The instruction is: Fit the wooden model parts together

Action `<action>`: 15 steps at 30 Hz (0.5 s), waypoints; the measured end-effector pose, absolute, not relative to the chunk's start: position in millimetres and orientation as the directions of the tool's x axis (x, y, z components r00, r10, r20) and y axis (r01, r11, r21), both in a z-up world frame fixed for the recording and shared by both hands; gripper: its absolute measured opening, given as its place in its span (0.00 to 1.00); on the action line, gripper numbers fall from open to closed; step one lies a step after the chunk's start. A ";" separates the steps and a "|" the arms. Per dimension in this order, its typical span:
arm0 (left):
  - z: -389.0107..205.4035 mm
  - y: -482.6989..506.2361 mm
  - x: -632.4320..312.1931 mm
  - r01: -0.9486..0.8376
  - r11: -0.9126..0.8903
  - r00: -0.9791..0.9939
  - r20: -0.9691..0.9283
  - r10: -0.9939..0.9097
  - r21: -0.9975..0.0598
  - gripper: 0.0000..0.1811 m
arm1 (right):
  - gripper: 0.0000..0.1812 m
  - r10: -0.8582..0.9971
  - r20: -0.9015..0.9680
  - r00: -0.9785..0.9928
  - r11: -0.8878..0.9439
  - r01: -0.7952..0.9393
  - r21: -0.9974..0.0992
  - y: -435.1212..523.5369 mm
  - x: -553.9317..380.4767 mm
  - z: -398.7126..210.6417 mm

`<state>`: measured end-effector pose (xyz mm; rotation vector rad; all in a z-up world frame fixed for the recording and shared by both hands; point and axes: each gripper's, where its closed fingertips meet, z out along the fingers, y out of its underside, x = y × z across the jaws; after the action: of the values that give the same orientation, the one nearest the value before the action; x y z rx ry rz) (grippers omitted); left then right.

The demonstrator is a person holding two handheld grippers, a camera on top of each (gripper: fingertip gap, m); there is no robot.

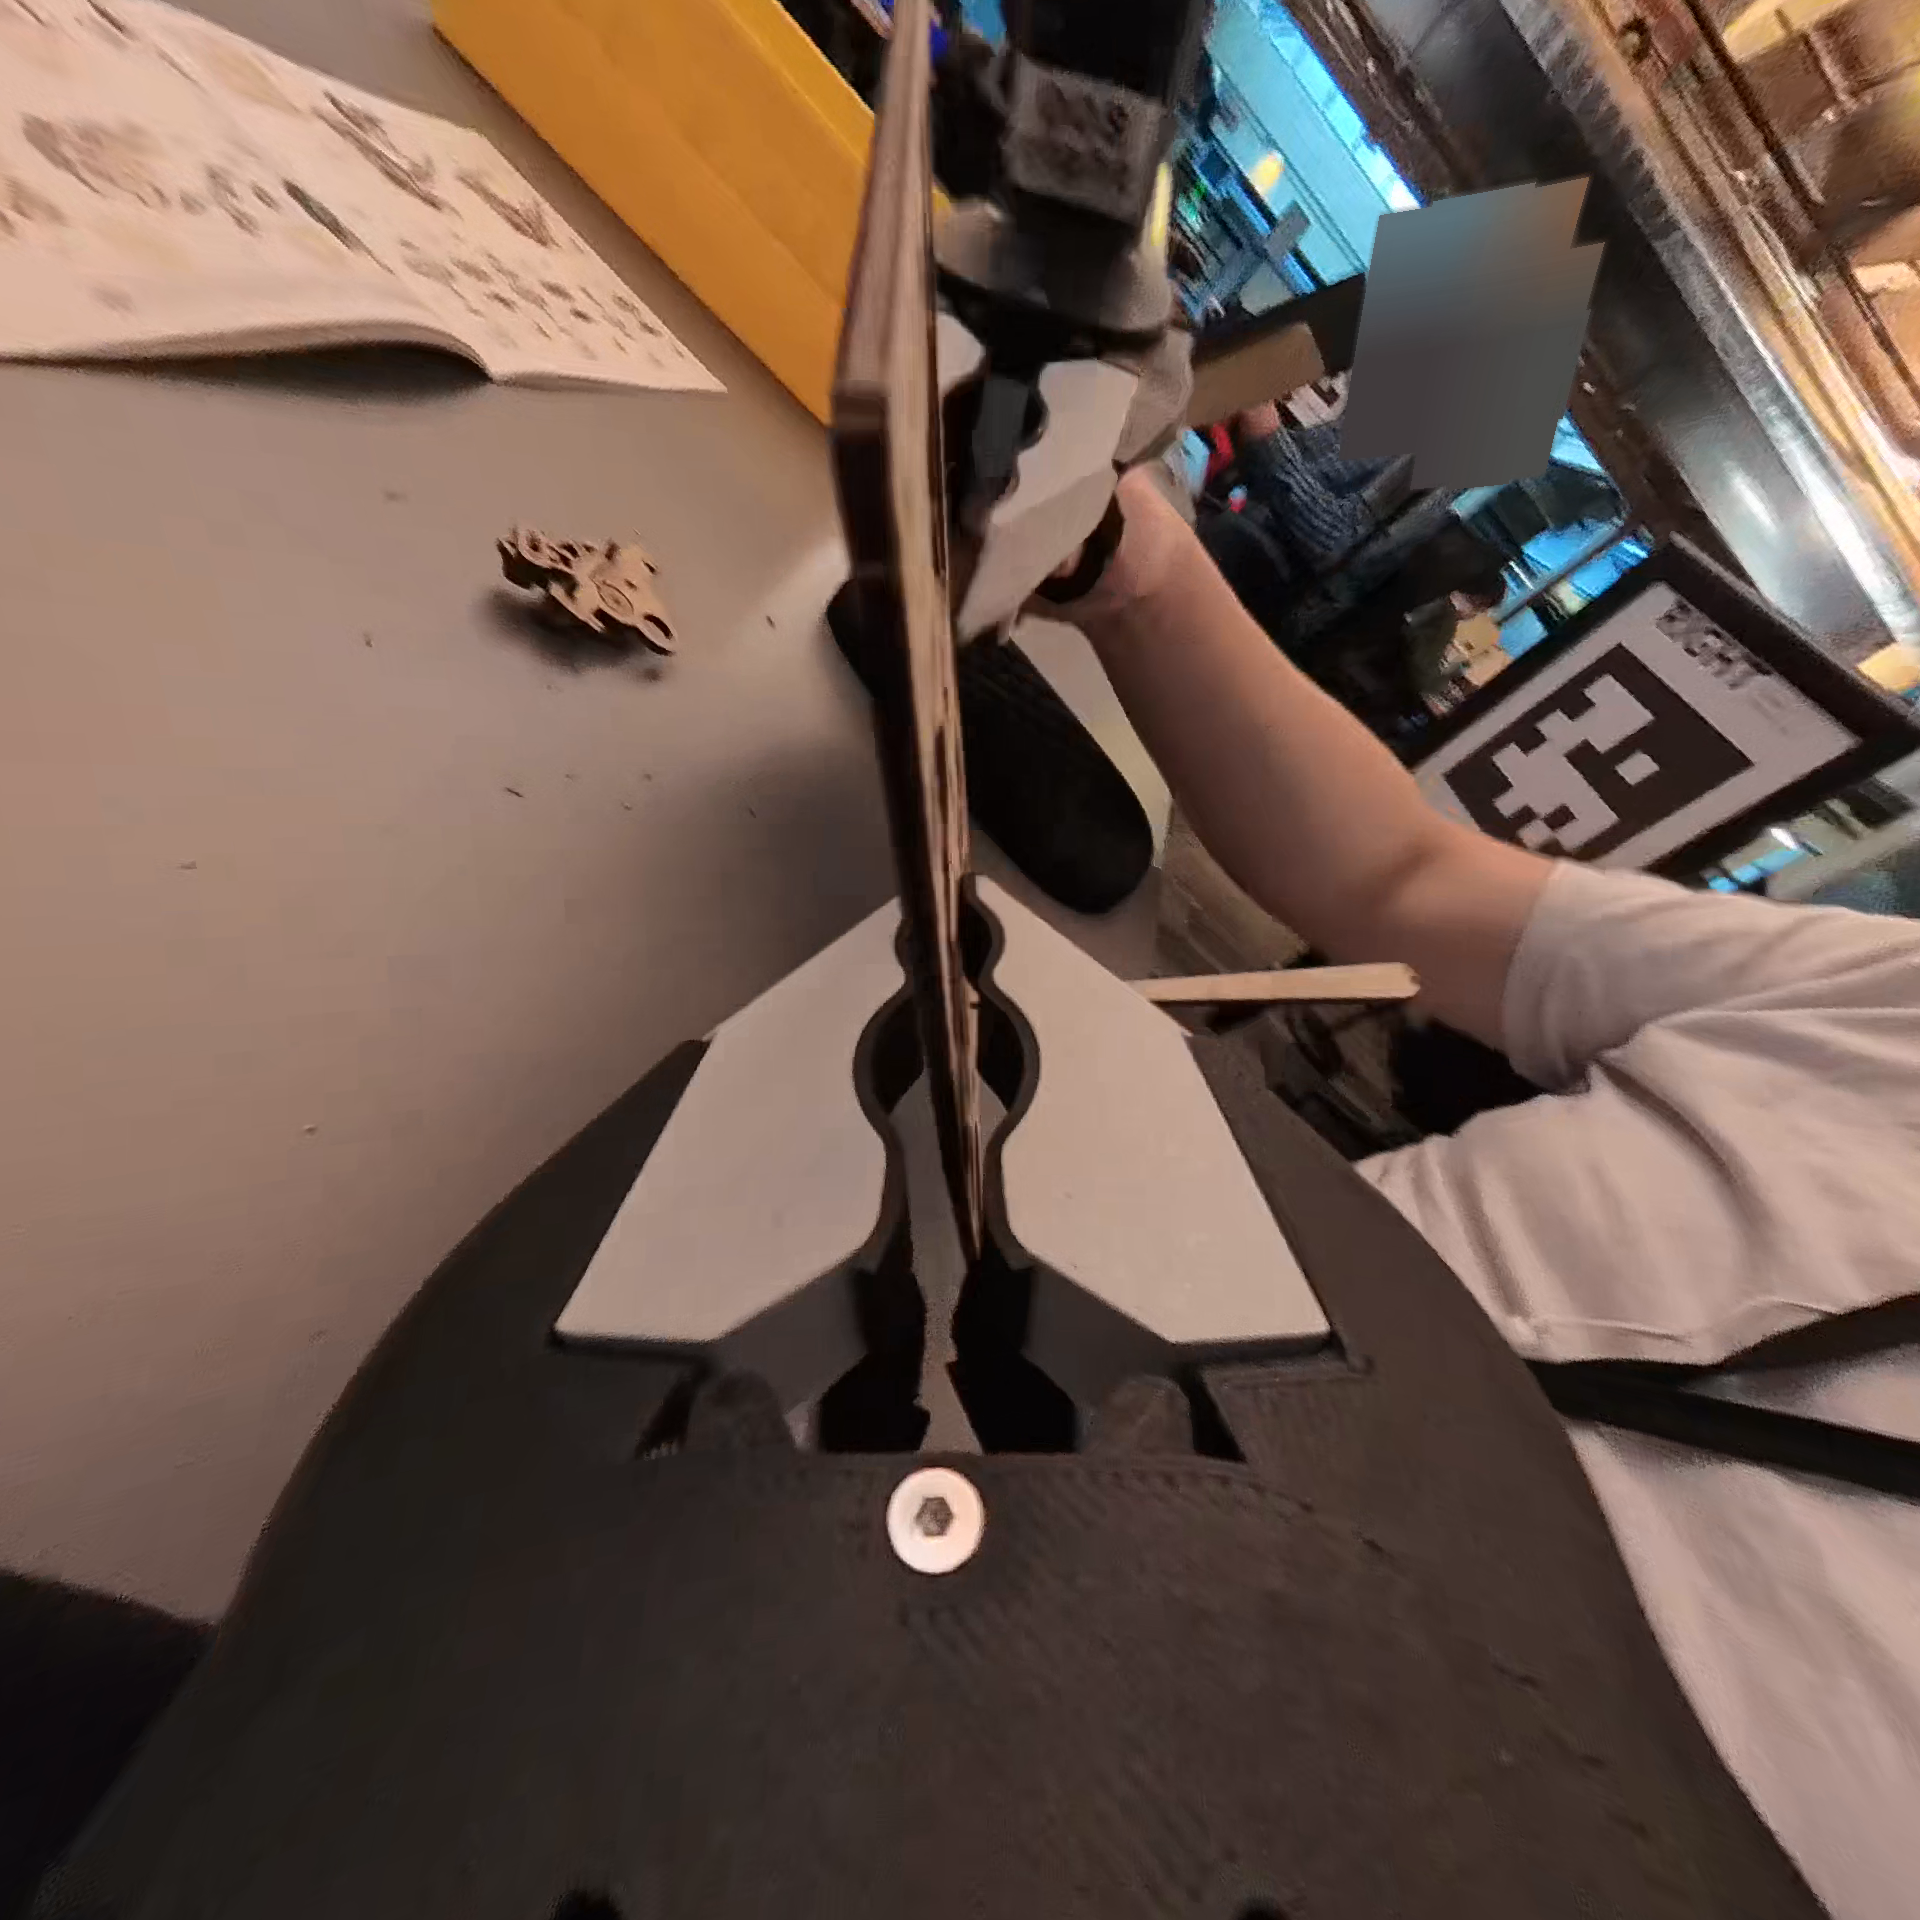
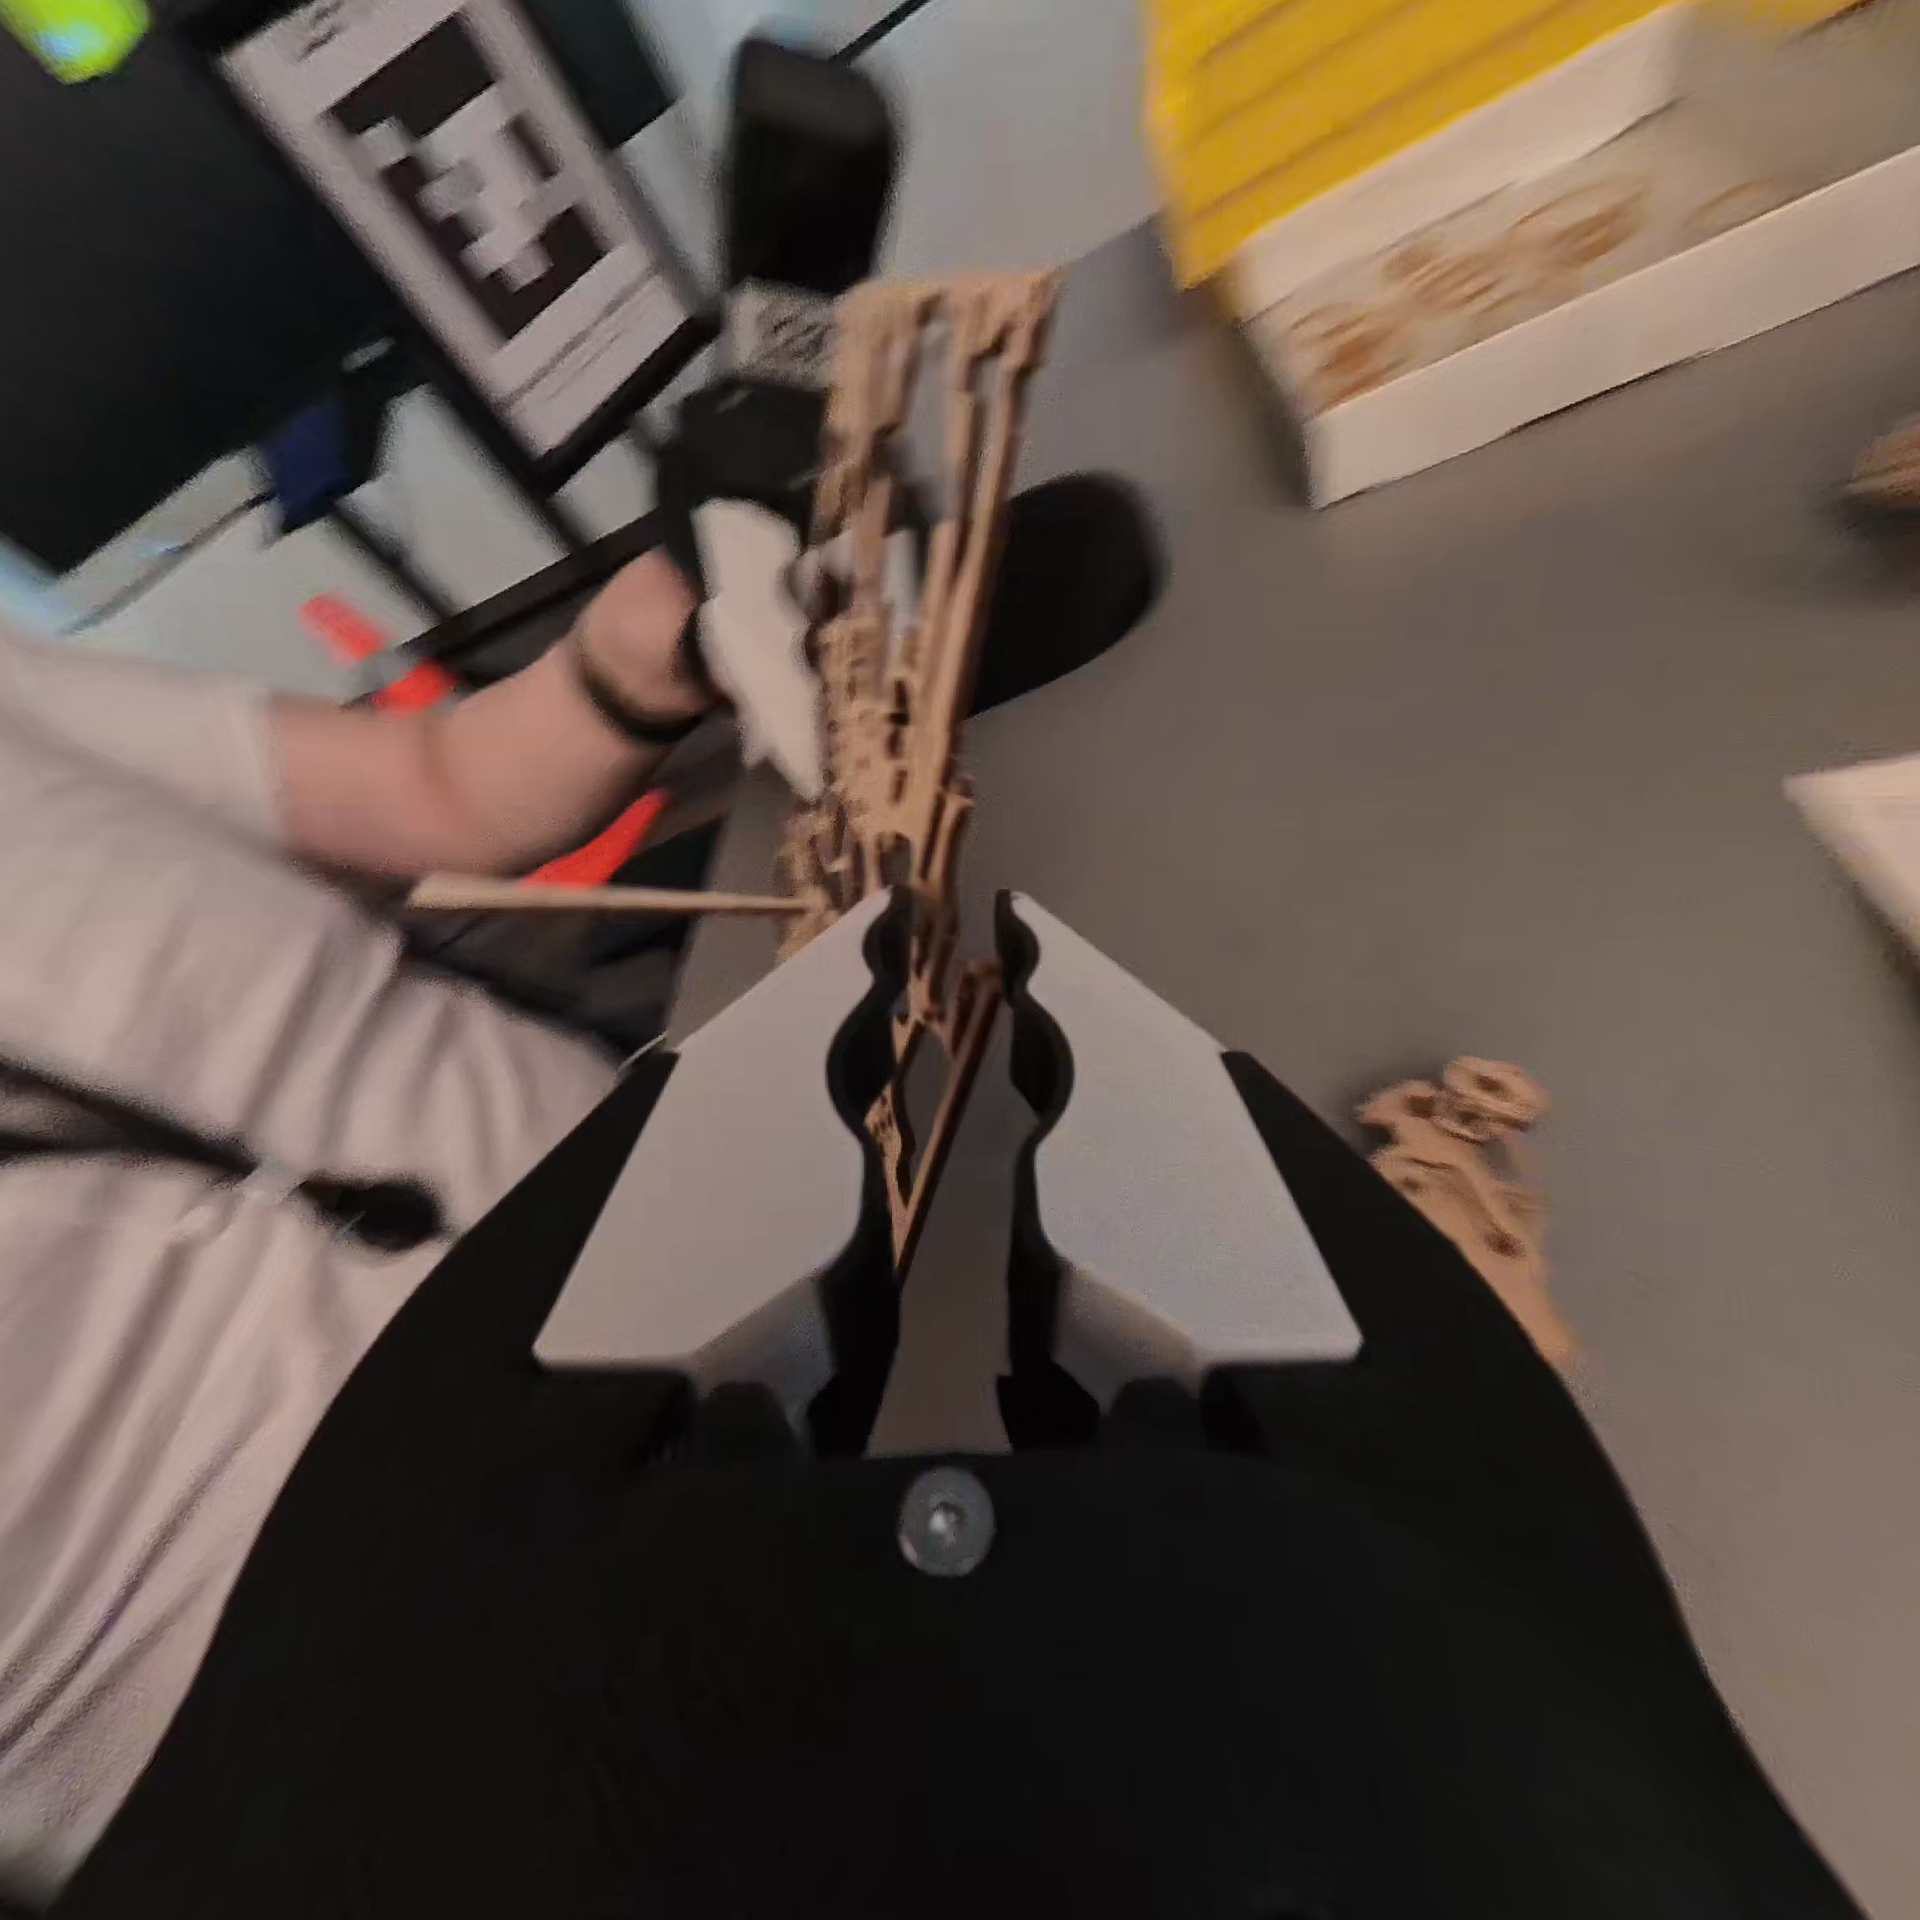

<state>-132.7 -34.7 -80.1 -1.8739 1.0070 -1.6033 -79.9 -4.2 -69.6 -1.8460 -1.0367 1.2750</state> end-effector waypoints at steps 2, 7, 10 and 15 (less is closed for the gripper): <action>-78.1 -25.5 -139.9 -0.163 -0.577 0.133 0.561 -0.817 -0.801 0.00 | 0.16 0.858 -0.303 0.416 -0.382 0.121 -0.916 8.8 -64.7 -47.8; -79.4 -19.4 -153.3 -0.105 -0.485 0.337 0.427 -0.839 -0.868 0.00 | 0.28 0.805 -0.008 0.593 -0.087 0.106 -0.991 -63.7 -87.7 -30.3; -85.9 -18.1 -153.8 -0.147 -0.437 0.433 0.340 -0.835 -0.887 0.01 | 0.31 0.781 -0.091 0.617 -0.209 0.121 -0.970 -93.3 -115.0 -56.1; -86.2 -21.6 -151.0 -0.159 -0.410 0.473 0.295 -0.830 -0.898 0.01 | 0.20 0.697 -0.271 0.664 -0.396 0.041 -0.918 -91.0 -121.7 -81.2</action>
<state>-151.0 -21.6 -86.2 -1.8550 0.8303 -0.9751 -121.7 -91.0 -81.2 -1.8585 -0.5830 0.8045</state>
